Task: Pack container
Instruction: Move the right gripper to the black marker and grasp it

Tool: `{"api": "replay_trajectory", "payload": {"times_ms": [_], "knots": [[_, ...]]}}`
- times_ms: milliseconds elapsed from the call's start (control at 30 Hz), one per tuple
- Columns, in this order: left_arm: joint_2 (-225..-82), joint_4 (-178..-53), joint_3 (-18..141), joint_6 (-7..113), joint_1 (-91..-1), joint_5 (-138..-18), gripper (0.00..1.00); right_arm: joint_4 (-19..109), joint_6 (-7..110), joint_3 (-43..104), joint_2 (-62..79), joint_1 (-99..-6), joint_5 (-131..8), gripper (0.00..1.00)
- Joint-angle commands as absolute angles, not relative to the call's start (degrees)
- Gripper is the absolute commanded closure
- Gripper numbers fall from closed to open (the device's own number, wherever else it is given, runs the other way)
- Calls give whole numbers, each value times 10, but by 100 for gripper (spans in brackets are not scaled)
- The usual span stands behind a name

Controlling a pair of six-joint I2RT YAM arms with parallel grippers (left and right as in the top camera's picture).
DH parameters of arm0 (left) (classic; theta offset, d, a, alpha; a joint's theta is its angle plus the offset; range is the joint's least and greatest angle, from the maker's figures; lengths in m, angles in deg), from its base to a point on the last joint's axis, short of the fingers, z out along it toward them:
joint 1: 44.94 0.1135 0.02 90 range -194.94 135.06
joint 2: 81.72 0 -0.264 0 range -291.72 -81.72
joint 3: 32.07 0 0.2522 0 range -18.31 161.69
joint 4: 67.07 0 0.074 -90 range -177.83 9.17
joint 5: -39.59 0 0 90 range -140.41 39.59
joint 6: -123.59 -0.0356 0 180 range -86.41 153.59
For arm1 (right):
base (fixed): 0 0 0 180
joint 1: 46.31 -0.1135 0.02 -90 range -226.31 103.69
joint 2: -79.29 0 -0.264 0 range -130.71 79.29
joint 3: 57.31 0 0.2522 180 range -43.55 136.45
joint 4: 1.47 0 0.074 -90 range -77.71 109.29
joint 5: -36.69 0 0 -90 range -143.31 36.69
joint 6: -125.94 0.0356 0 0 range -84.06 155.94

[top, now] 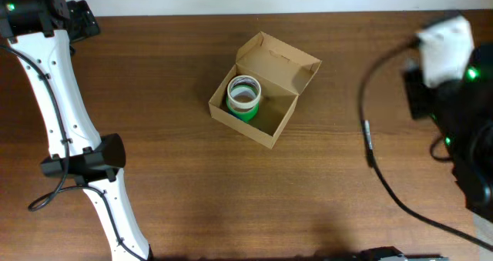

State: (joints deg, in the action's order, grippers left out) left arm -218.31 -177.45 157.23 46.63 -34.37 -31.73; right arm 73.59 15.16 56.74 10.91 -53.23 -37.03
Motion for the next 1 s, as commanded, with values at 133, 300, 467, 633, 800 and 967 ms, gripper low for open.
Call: {"api": "replay_trajectory", "payload": {"times_ms": [133, 300, 467, 633, 800, 967], "knots": [[-2170, -1775, 1569, 461, -341, -315, 0, 663, 206, 290, 8, -387, -483, 29], [-2170, -1775, 1569, 461, -341, -315, 0, 648, 206, 276, -117, -376, -484, 25], [-2170, -1775, 1569, 461, -341, -315, 0, 651, 206, 276, -223, -376, -484, 26], [-2170, -1775, 1569, 461, -341, -315, 0, 648, 206, 276, -274, -375, -484, 27], [-2170, -1775, 1569, 461, -341, -315, 0, 643, 210, 276, -312, -373, -484, 36], [-2170, -1775, 1569, 461, -341, -315, 0, 634, 227, 276, -327, -372, -483, 83]]}}
